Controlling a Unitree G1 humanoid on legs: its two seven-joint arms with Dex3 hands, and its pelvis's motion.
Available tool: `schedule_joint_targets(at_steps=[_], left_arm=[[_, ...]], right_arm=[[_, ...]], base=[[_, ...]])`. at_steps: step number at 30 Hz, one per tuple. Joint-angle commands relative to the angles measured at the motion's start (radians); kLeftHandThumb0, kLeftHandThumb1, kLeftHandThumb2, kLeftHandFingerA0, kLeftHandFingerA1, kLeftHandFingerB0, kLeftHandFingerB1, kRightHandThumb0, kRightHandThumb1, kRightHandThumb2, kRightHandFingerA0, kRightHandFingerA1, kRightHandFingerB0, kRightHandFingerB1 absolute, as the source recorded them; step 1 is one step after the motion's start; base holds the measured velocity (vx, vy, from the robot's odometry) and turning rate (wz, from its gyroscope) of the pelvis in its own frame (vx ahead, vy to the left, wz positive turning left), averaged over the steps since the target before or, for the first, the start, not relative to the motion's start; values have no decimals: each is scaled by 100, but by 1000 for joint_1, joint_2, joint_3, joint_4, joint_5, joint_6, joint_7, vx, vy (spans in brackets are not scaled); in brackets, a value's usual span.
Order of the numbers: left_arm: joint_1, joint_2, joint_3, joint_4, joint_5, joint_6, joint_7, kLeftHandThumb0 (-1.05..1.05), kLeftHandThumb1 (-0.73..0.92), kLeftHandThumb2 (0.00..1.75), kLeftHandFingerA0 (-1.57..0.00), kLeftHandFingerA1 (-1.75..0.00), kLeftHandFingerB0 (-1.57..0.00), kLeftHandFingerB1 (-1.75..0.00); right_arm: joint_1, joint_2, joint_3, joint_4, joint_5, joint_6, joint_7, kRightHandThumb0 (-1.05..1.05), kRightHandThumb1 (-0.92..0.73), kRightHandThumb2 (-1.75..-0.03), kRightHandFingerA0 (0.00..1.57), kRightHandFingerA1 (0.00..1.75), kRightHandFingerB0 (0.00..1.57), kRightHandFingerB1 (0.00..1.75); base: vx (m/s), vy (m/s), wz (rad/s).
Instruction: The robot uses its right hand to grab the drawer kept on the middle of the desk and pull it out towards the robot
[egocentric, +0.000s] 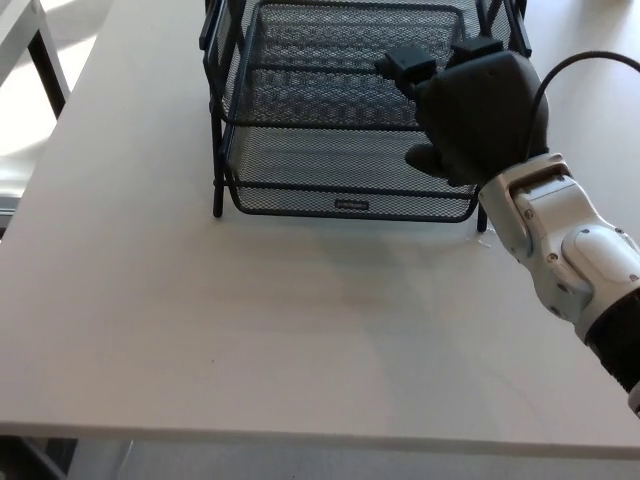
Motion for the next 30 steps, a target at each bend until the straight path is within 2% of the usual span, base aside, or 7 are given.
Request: schedule_joint_targets(at_steps=[1,2,8,12,16,18,30], left_arm=[[55,-8,60,-75,-34,33,-12,-33,71,61,-56,-89,-54,-68],[35,-10,50,-49,-31,30,-5,-35,75,62,-56,-88,-55,-69],[41,-7,52,-36,-21,-4,16,-32,74,62,-56,-84,-57,-64],[47,-25,72,-68,-42,45,4,-35,82,63,-55,-93,-58,-71],[5,-8,32,15,-3,-32,35,-34,74,62,-56,-86,-55,-58],[9,-17,44,4,-18,-12,30,-38,83,64,-58,-83,-59,-60],[3,0,21,22,28,-63,66,-32,74,61,-55,-89,-55,-59]], right_arm=[[-76,-56,59,189,-95,-131,-442,-48,-55,-56,97,94,71,58],[-79,-58,64,200,-98,-142,-483,-49,-55,-57,99,93,79,59],[-93,-61,93,234,-117,-150,-556,-47,-60,-58,101,93,80,60],[-97,-64,107,251,-121,-150,-593,-47,-60,-58,102,97,81,58],[-103,-62,108,268,-112,-173,-660,-49,-60,-59,104,96,85,61],[-94,-62,111,264,-116,-168,-700,-51,-59,-58,105,95,85,64],[20,-116,105,120,-130,-179,-818,-51,-56,-58,103,93,91,62]], base=[[0,0,0],[0,0,0],[0,0,0],[0,0,0],[0,0,0],[0,0,0],[0,0,0]])
